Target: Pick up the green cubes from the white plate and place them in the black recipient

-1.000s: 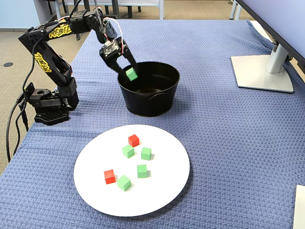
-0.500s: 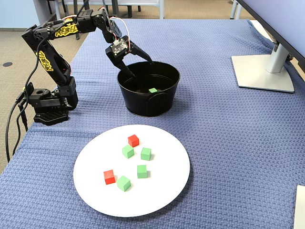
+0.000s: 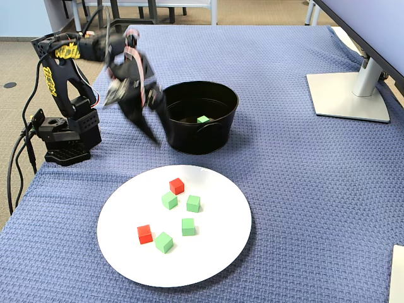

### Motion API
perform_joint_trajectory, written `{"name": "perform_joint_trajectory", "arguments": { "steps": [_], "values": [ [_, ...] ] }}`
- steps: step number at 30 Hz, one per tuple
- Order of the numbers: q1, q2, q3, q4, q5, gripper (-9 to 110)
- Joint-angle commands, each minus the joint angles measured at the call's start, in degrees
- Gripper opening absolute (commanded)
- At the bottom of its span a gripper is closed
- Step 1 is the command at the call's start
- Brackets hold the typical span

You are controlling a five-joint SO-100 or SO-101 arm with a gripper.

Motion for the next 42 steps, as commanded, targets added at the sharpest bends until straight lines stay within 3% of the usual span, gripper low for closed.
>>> {"name": "perform_joint_trajectory", "arguments": {
  "steps": [1, 8, 14, 23, 30, 42],
  "values": [
    [8.17, -8.79, -7.21, -5.19, -0.70, 0],
    [7.38, -16.44, -8.70, -3.52, -13.01, 24],
    [8.17, -18.72, -8.44, -5.27, -22.15, 23],
    [9.05, -18.81, 1.32, -12.66, -53.70, 23],
    [8.61, -20.13, 1.32, -13.10, -58.01, 22],
    [6.50, -20.04, 2.72, -16.26, -55.28, 21]
  ]
}}
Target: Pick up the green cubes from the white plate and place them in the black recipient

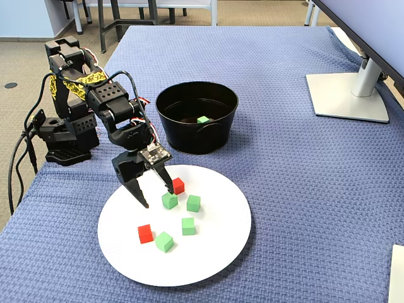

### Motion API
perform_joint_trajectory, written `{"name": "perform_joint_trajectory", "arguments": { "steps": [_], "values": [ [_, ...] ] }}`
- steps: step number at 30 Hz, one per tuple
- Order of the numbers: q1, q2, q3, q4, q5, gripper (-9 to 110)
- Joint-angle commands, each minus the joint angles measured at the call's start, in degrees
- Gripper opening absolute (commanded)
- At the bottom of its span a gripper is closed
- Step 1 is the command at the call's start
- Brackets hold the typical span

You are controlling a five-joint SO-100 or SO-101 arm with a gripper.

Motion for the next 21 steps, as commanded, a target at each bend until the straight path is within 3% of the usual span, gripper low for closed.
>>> {"name": "perform_joint_trajectory", "arguments": {
  "steps": [1, 21],
  "values": [
    [-2.02, 0.79, -0.44, -1.58, 1.41, 21],
    [-6.15, 0.18, -1.14, -1.67, 5.19, 17]
  ]
}}
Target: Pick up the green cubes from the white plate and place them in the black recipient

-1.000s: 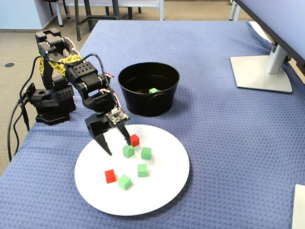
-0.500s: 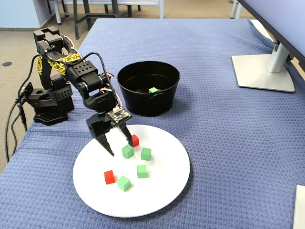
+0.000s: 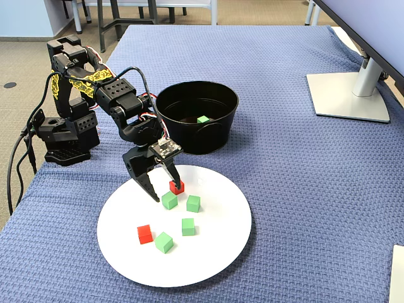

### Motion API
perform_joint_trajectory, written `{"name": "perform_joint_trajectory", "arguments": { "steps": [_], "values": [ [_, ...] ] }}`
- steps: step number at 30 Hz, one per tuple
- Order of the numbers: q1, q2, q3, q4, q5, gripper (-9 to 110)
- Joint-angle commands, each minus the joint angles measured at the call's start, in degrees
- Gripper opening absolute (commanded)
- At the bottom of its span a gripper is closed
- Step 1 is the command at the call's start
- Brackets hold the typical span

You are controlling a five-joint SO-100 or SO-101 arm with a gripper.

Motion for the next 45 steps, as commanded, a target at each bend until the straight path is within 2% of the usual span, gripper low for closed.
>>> {"name": "perform_joint_trajectory", "arguments": {
  "steps": [1, 35, 45],
  "values": [
    [-1.41, 0.35, -1.23, -1.49, 1.58, 16],
    [-1.32, -5.54, -2.20, -5.27, 1.93, 10],
    [-1.41, -5.54, -1.58, -6.94, 3.25, 0]
  ]
}}
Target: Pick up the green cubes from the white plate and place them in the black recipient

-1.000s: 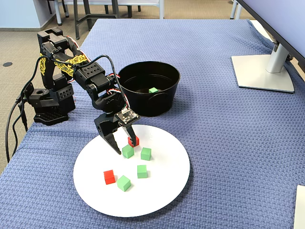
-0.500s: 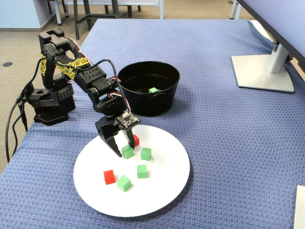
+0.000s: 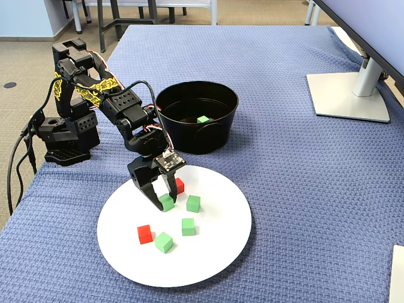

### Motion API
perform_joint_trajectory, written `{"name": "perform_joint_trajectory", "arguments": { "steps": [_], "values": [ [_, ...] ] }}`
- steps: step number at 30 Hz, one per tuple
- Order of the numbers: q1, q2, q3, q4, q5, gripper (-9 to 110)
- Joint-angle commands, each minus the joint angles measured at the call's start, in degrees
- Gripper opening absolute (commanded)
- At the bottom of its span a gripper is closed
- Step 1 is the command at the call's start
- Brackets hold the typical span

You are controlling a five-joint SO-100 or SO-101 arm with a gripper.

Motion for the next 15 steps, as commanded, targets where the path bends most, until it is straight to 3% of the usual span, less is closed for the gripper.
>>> {"name": "perform_joint_trajectory", "arguments": {
  "steps": [1, 7, 15],
  "values": [
    [-0.97, 0.97, -1.41, -1.67, 1.49, 0],
    [-1.14, 3.52, 0.18, -4.13, 5.45, 0],
    [-0.09, 19.86, 1.14, 6.77, 15.12, 0]
  ]
}}
